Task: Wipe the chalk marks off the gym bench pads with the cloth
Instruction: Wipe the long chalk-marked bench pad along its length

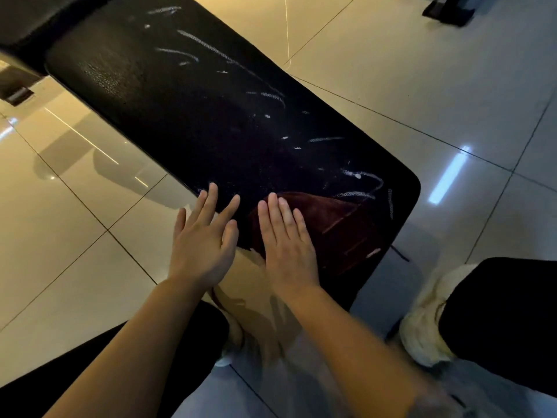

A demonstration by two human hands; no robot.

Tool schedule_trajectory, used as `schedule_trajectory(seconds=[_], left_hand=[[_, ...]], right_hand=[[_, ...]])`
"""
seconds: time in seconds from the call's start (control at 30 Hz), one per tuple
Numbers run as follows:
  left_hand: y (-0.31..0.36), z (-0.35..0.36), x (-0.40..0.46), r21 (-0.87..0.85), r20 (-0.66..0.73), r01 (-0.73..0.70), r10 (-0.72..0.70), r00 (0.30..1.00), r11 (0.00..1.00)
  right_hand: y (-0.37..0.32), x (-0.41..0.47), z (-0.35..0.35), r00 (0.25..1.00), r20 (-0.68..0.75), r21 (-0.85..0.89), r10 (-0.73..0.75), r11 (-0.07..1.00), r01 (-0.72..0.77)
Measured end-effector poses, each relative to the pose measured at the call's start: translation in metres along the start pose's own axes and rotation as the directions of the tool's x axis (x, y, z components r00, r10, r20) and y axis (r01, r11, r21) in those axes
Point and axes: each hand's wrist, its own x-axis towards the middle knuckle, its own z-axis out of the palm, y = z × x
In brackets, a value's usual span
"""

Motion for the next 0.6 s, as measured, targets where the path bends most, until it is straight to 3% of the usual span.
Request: schedule_trajectory(seconds=[0.37,0.6], left_hand=[[0.016,-0.008,-0.003,0.039,0.164,0.008,-0.014,0.986,0.999],[0.016,-0.007,-0.005,0.091,0.17,-0.018,0.003,0.985,0.996]], right_hand=[[0.062,-0.107,0.022,0.974,-0.063,0.118,0.219,0.97,-0.211],[0.056,-0.104,0.019,0.975,-0.062,0.215,0.213,0.957,-0.195]])
